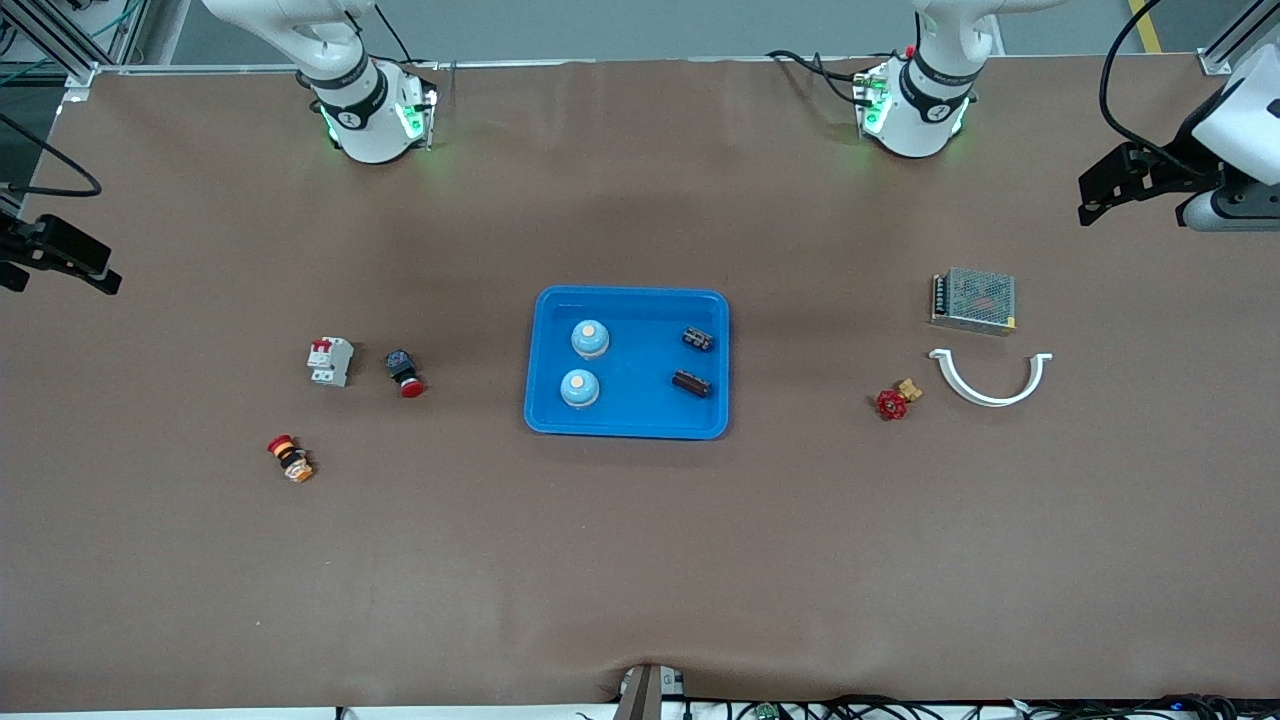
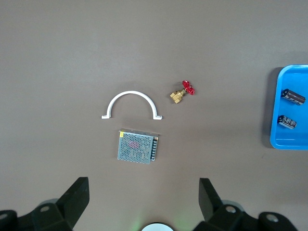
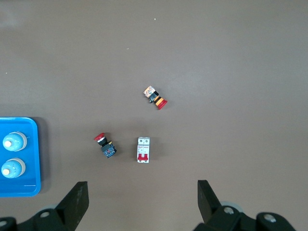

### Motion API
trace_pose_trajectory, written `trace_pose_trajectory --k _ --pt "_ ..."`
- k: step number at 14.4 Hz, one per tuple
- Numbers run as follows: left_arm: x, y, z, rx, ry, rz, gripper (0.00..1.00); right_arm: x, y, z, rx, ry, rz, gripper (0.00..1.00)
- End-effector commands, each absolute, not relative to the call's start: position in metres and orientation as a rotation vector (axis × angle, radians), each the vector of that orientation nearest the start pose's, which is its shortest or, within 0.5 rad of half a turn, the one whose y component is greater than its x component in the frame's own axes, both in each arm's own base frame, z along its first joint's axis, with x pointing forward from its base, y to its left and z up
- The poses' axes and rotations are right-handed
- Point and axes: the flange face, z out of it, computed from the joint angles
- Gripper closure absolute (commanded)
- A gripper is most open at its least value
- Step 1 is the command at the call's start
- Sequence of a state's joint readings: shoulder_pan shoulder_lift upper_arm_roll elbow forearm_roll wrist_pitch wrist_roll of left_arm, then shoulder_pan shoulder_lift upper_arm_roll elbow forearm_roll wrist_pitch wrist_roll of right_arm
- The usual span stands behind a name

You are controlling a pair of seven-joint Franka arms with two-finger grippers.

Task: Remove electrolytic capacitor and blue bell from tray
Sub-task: 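Reach the left gripper to a capacitor while the right gripper reaches a bell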

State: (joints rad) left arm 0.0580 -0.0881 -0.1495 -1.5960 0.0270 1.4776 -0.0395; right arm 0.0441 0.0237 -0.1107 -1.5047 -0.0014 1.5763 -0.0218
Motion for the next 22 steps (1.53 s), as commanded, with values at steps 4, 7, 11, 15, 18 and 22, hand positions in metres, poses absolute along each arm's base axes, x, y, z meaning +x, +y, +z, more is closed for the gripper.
trace_pose_trajectory --k 4,7,11,15,18,22 --pt "0.518 -0.045 0.650 -3.102 0.086 0.046 0.00 0.563 -0.035 0.650 -3.149 0.077 -0.096 0.00" --pt "0.535 -0.051 0.624 -3.109 0.077 0.114 0.00 0.563 -0.035 0.651 -3.154 0.078 -0.099 0.00" --pt "0.553 -0.087 0.568 -3.109 0.171 0.233 0.00 0.563 -0.036 0.651 -3.146 0.077 -0.099 0.00" --pt "0.552 -0.135 0.507 -3.171 0.003 0.208 0.00 0.564 -0.027 0.646 -3.142 0.062 -0.075 0.00" --pt "0.541 -0.186 0.471 -3.176 -0.137 0.161 0.00 0.564 0.014 0.633 -3.141 -0.050 -0.025 0.00" --pt "0.532 -0.256 0.414 -3.194 -0.373 0.160 0.00 0.558 0.091 0.619 -3.141 0.040 0.009 0.00"
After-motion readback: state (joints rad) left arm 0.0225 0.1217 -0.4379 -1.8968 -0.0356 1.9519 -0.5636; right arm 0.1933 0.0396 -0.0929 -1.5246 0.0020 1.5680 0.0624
